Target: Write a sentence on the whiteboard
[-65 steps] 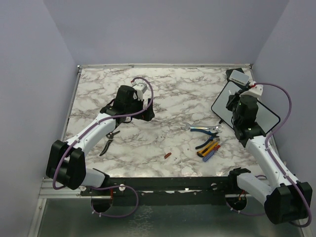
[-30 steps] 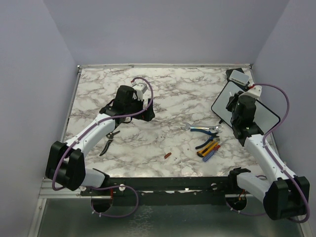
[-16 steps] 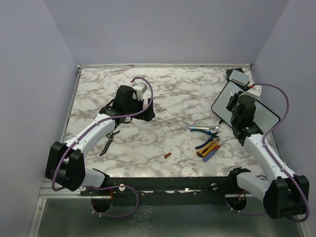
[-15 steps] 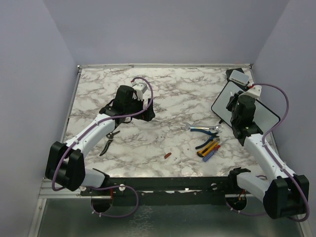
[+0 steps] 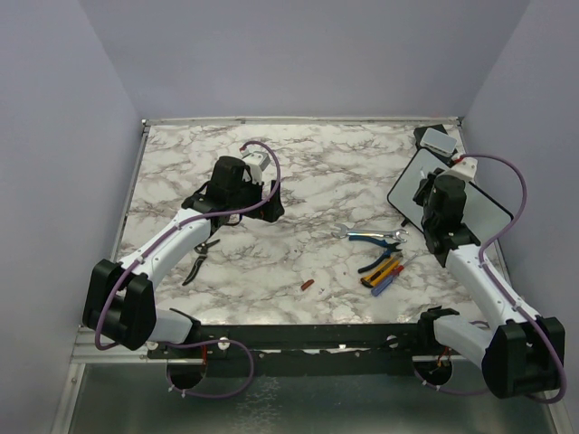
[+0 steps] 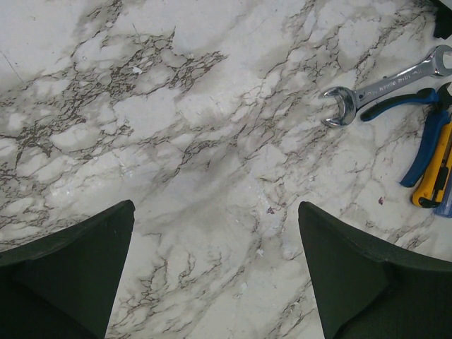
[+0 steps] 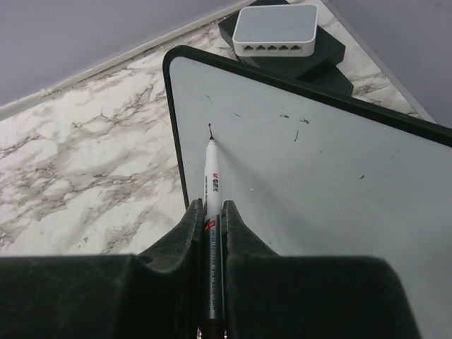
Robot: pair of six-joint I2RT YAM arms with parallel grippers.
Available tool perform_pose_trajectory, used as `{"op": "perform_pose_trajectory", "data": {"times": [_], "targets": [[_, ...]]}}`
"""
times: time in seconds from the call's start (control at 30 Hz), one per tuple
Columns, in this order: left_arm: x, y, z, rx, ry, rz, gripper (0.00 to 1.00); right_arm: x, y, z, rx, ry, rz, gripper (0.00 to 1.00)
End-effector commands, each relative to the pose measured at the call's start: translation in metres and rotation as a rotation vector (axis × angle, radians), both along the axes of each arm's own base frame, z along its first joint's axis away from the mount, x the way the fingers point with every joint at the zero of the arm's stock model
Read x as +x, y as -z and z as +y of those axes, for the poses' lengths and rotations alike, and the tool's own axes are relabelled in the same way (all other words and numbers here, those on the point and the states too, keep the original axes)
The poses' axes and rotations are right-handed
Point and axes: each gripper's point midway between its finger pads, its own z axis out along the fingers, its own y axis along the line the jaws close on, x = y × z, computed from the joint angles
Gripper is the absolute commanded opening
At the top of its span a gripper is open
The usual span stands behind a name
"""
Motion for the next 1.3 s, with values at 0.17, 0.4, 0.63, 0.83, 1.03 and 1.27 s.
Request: {"op": "perform_pose_trajectory", "data": {"times": [0.17,0.4,0.63,0.83,1.03,1.27], "targets": [[-0.004,-0.009,-0.002,-0.019,0.026,-0.029,0.99,-0.002,0.024,0.0,0.029,0.007,0.046,0.0],[-0.005,-0.009,-0.002,-0.019,0.027,-0.03,0.99,-0.002,0.019,0.003,0.035,-0.012,0.035,0.0],[-0.005,-0.007,-0.003,-0.022,0.028,-0.023,0.99,-0.009,-0.015,0.01,0.024,-0.07,-0.044,0.0],[-0.005,-0.007,-0.004,-0.026,0.032,-0.02,0.99,-0.008,-0.017,0.002,0.002,-0.028,-0.04,0.0],[-0.005,-0.007,-0.004,-0.026,0.032,-0.022,0.99,0.001,-0.011,0.005,0.012,-0.041,-0.031,0.0],[-0.005,-0.007,-0.004,-0.024,0.031,-0.024,0.99,0.0,-0.008,-0.002,-0.006,0.001,-0.029,0.0]]}}
